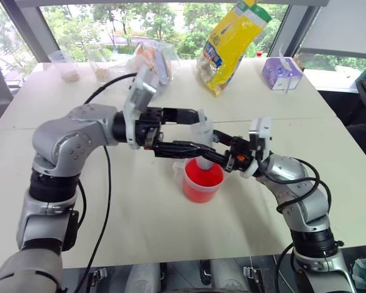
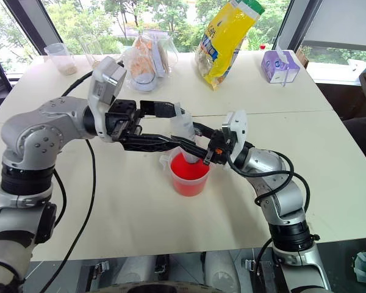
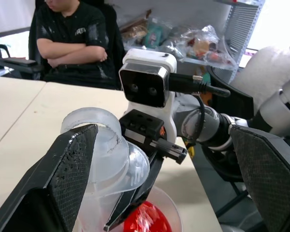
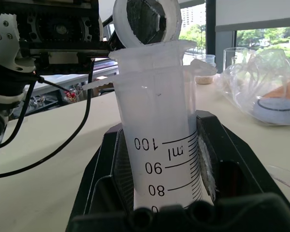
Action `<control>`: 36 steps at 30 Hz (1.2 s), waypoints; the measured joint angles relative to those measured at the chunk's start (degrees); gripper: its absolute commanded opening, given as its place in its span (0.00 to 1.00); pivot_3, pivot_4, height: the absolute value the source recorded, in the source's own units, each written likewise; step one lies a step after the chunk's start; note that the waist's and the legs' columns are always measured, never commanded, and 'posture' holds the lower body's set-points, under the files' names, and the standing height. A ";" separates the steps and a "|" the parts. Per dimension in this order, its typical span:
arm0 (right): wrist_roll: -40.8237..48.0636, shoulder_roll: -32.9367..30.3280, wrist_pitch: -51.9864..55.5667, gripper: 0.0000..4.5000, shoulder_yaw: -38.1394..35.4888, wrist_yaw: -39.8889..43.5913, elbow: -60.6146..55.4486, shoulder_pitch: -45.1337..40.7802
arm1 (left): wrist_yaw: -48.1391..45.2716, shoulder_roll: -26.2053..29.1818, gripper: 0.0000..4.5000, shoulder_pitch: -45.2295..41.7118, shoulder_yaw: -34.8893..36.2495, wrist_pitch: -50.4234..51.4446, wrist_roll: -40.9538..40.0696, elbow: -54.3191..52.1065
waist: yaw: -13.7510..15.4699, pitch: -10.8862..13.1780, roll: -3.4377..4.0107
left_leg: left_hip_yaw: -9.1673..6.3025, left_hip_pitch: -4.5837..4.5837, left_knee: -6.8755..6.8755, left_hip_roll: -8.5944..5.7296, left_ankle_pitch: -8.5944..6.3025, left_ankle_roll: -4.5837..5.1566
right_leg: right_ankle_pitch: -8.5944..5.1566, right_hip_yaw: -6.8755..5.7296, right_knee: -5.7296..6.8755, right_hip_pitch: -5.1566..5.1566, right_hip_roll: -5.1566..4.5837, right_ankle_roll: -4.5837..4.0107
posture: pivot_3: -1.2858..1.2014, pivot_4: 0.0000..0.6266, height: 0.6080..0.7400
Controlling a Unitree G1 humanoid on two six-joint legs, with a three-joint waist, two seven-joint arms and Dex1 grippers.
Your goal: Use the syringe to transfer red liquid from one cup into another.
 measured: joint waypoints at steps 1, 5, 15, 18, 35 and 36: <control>0.03 -0.10 -0.11 0.31 0.00 0.02 0.00 0.23 | 0.58 -0.58 0.69 0.00 0.00 0.01 0.48 0.45 | -0.02 0.00 0.00 | -0.01 0.00 0.00 0.00 0.00 0.00 | 0.00 0.00 0.00 0.00 0.00 0.00 | 0.52 0.24 1.00; 0.09 -0.40 -0.61 0.31 0.19 0.37 -0.15 0.55 | 2.35 -2.23 0.26 0.00 0.04 0.16 0.68 0.96 | -0.02 0.00 0.00 | -0.02 0.00 0.00 0.00 0.00 0.00 | 0.00 0.00 0.00 0.00 0.00 0.00 | 0.52 0.24 1.00; 1.48 -1.15 -0.12 0.31 0.35 0.84 -1.09 1.44 | 2.71 -2.15 0.01 -0.04 0.22 1.16 0.42 0.86 | -0.08 0.00 0.00 | -0.03 0.00 0.00 0.01 0.00 0.00 | 0.00 0.00 0.01 0.00 0.01 0.00 | 0.52 0.24 1.00; 3.31 -1.29 1.20 0.31 0.34 0.97 -1.84 1.43 | 2.03 -1.29 0.01 -1.20 0.60 2.41 -0.87 0.93 | -0.04 0.00 -0.01 | -0.04 0.00 0.00 0.01 0.00 0.00 | 0.00 -0.01 0.00 0.00 0.00 0.00 | 0.52 0.24 1.00; 6.99 -2.00 3.81 0.31 -0.16 1.06 -2.69 2.10 | 1.45 -0.89 0.01 -5.31 1.37 3.84 -3.17 3.76 | -0.03 0.00 -0.01 | -0.04 0.01 0.00 0.00 0.00 0.00 | 0.00 -0.01 0.00 0.02 0.00 0.00 | 0.52 0.24 1.00; 7.01 -2.04 3.81 0.31 -0.18 1.06 -2.69 2.10 | 1.39 -0.89 0.01 -5.50 1.37 3.84 -3.16 3.87 | -0.03 0.00 -0.01 | -0.04 0.01 0.00 0.00 0.00 0.00 | 0.00 -0.01 0.00 0.02 0.00 0.00 | 0.52 0.24 1.00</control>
